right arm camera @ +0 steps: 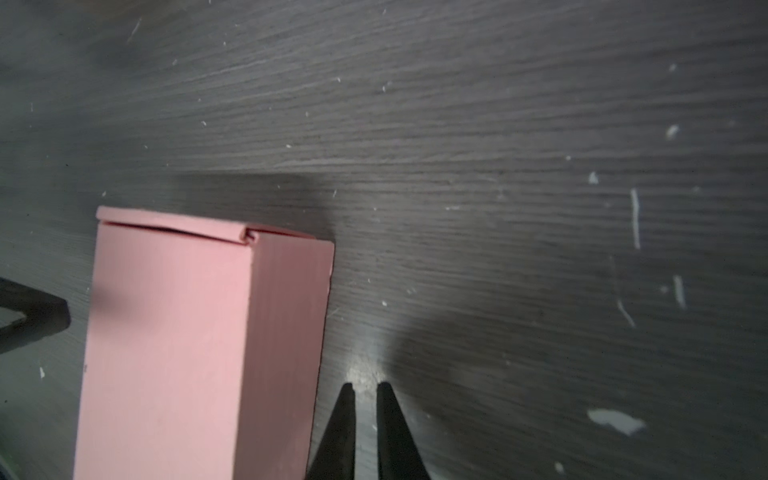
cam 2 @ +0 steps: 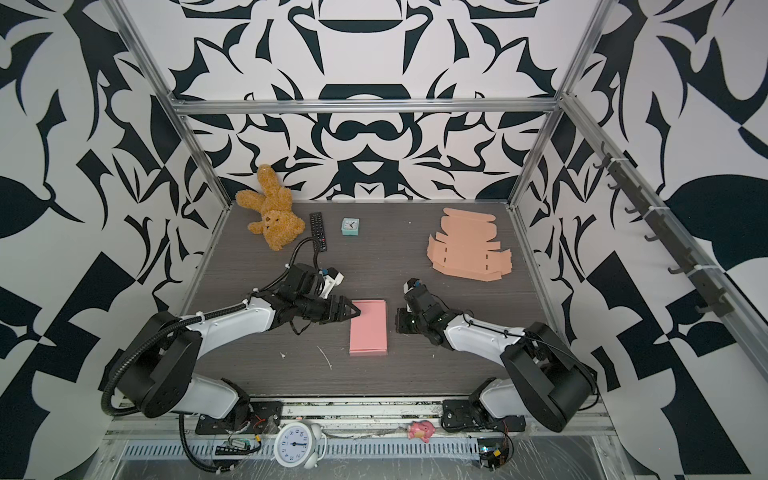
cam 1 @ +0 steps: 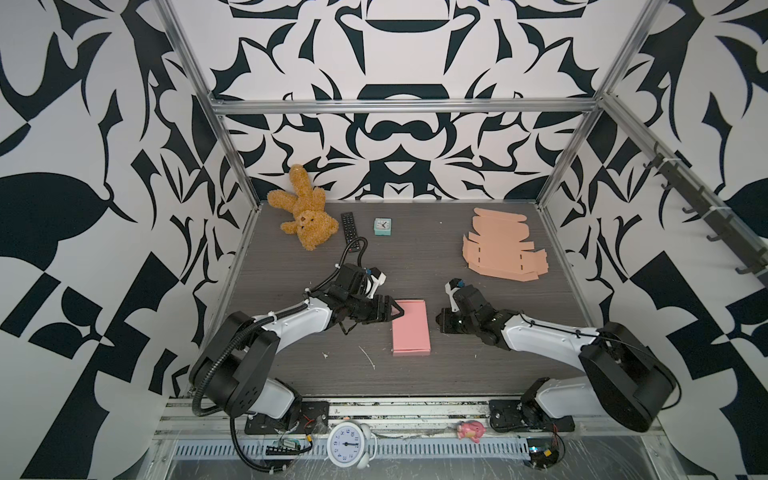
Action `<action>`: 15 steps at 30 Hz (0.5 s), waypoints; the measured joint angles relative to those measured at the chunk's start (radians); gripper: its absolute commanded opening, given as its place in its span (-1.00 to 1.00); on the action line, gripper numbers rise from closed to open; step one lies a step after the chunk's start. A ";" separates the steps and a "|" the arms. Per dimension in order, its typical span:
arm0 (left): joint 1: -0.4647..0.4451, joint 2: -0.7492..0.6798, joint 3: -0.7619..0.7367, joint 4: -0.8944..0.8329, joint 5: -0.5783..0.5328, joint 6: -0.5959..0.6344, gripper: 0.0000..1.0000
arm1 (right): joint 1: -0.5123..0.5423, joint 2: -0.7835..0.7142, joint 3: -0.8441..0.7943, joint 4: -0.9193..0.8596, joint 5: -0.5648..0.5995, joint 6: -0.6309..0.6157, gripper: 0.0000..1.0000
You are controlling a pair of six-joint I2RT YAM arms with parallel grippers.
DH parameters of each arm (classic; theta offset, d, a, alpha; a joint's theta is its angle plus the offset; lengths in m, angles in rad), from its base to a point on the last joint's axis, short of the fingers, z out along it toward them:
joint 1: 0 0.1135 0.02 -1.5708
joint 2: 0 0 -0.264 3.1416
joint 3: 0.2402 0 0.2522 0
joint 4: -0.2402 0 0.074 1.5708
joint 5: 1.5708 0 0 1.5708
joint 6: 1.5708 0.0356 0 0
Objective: Fold the paper box
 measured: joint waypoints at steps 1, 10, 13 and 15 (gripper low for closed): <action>0.000 0.013 0.006 0.000 0.003 0.003 0.47 | -0.004 0.013 0.009 0.008 -0.006 -0.004 -0.74; 0.008 0.105 0.041 -0.003 0.016 0.011 0.41 | -0.022 0.130 0.072 0.073 -0.049 -0.033 -0.79; 0.007 0.130 0.060 0.000 0.022 0.011 0.39 | -0.024 0.162 0.078 0.099 -0.063 -0.035 -0.79; 0.008 0.139 0.064 0.003 0.023 0.008 0.38 | -0.027 0.174 0.078 0.111 -0.069 -0.035 -0.79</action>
